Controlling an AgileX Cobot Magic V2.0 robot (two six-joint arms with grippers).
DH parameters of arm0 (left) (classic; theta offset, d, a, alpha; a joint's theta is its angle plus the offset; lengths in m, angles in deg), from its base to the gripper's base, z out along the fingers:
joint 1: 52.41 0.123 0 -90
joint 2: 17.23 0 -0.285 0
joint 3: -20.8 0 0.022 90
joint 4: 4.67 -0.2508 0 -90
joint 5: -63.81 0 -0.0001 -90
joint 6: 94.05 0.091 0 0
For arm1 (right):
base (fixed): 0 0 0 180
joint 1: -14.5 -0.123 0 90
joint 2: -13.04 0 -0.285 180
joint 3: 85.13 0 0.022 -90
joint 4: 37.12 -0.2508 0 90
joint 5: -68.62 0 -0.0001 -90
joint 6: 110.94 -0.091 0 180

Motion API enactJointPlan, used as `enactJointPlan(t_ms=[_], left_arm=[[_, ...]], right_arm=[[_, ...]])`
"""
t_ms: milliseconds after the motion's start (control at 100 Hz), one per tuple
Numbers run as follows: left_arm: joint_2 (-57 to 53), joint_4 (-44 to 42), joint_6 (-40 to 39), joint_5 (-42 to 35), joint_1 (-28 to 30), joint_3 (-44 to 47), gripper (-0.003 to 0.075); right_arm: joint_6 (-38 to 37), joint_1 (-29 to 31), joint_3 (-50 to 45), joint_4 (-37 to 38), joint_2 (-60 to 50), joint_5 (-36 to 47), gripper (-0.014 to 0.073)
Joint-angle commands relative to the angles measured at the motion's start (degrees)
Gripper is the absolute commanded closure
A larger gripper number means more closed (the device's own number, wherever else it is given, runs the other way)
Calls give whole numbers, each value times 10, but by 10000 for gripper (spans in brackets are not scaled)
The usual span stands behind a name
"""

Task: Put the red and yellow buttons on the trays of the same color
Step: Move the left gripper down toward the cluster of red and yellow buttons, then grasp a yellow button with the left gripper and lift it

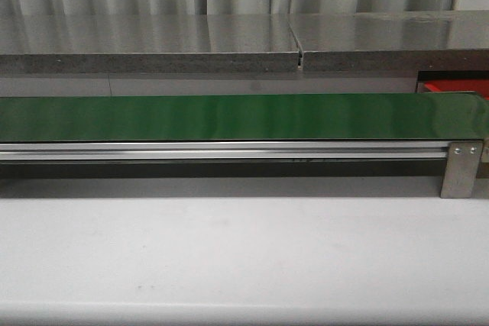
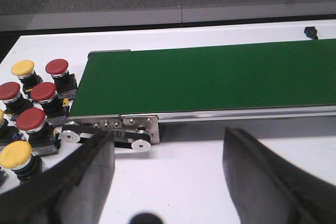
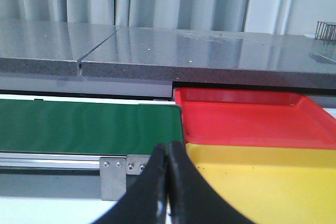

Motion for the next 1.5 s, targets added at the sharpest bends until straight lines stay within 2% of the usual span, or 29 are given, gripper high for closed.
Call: enactJointPlan(t_ms=[0,110,320,530,760,940,1060,1220,1490], left_arm=[[8,2,-5,-55,1,-25,248],[19,1,-5,-45,1,-34,249],[82,-8,-75,7,1,-79,249],[157,-57,-148,32,2,-132,249],[248,-55,-156,103,2,-208,248],[308,-65,-167,126,4,-258,248],[339,-46,-167,145,45,-284,248],[371,-2,-167,165,135,-301,248],[439,2,-162,217,266,-314,248]], right_arm=[[5,3,12,0,-11,43,668],[5,3,12,0,-11,43,668],[5,3,12,0,-11,43,668],[5,3,12,0,-11,43,668],[5,3,12,0,-11,43,668],[5,3,12,0,-11,43,668],[5,3,12,0,-11,43,668],[5,3,12,0,-11,43,668],[5,3,12,0,-11,43,668]])
